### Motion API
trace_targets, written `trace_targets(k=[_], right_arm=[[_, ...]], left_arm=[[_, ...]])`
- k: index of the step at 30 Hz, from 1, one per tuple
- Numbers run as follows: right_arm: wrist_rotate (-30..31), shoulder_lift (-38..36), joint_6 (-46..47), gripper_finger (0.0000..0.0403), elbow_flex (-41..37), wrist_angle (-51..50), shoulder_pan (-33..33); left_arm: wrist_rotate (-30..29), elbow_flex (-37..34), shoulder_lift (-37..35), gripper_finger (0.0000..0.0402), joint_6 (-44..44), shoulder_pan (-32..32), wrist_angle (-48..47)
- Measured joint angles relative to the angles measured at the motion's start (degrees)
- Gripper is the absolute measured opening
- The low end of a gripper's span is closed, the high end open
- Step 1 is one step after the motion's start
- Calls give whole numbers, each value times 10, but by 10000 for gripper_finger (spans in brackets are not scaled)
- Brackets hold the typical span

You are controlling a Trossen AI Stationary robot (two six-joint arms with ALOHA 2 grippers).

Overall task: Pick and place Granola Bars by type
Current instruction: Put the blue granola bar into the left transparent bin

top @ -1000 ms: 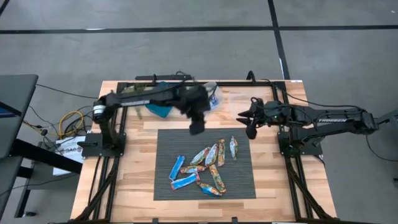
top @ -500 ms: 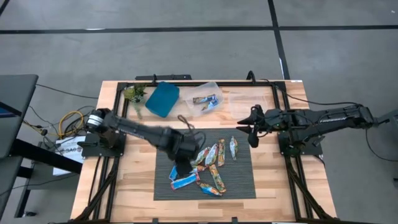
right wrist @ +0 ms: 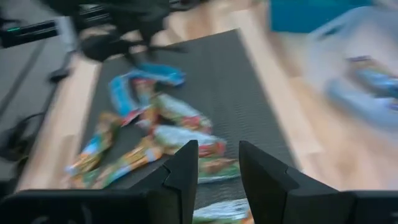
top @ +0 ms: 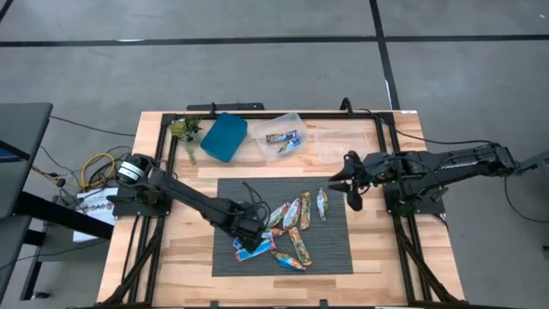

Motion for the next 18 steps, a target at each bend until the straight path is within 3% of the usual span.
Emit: trace_targets(k=[6,10,18], right_arm=[[-78,0,-9,107,0,-1,-1],[-86,0,-11,107,0,-5,-1],[-89,0,-7,107,0,-11,-1]], left_arm=[[-13,-29,0,204,-14,0,11],[-11,-36,0,200,-6,0,30],[-8,-38,0,112,-5,0,81]])
